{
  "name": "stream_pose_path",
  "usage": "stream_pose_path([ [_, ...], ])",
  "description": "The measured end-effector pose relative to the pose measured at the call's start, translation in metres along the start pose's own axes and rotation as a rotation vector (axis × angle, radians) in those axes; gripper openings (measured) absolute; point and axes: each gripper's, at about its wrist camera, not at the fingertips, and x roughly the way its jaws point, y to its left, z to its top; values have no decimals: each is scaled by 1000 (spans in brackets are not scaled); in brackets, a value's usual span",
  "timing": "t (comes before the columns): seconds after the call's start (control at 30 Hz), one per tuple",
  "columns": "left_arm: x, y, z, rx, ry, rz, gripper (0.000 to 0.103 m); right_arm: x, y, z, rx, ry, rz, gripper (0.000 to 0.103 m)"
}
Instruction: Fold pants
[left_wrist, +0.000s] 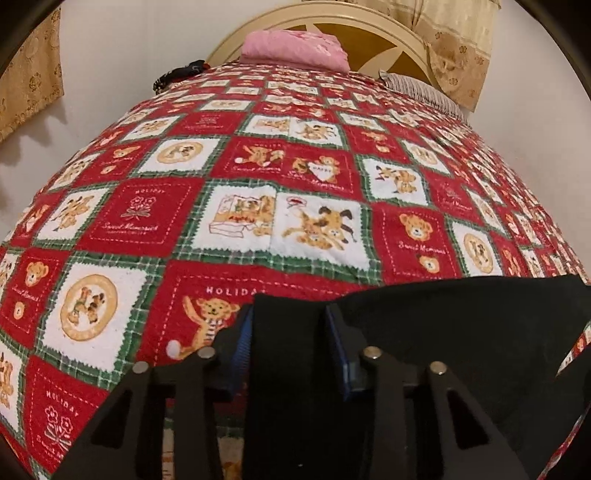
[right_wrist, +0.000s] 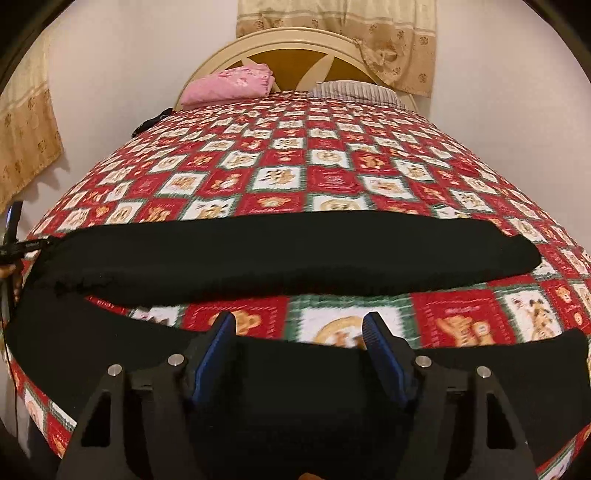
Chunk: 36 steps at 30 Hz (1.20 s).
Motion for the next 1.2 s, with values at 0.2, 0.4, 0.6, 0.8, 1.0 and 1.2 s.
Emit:
stream_pose_path([
  [0.2,0,-3,1,27,-13,-8,20,-2,-56,22,69,-5,-71,66],
  [0.4,3,-6,4,50,-10,22,24,0,-118,42,153,-6,-151,64],
  [0.6,7,-9,7,82,-9,36,33,30,-182,70,204,33,-189,64],
  [0.8,9,-6,7,88,-2,-7,26,78,-229,91,239,109,-185,64],
  [1.0,9,-6,7,83,3,-29,22,116,-253,105,252,176,-134,64],
  [1.2,13,-8,12,86,27,-23,22,142,-254,105,232,260,-48,48],
])
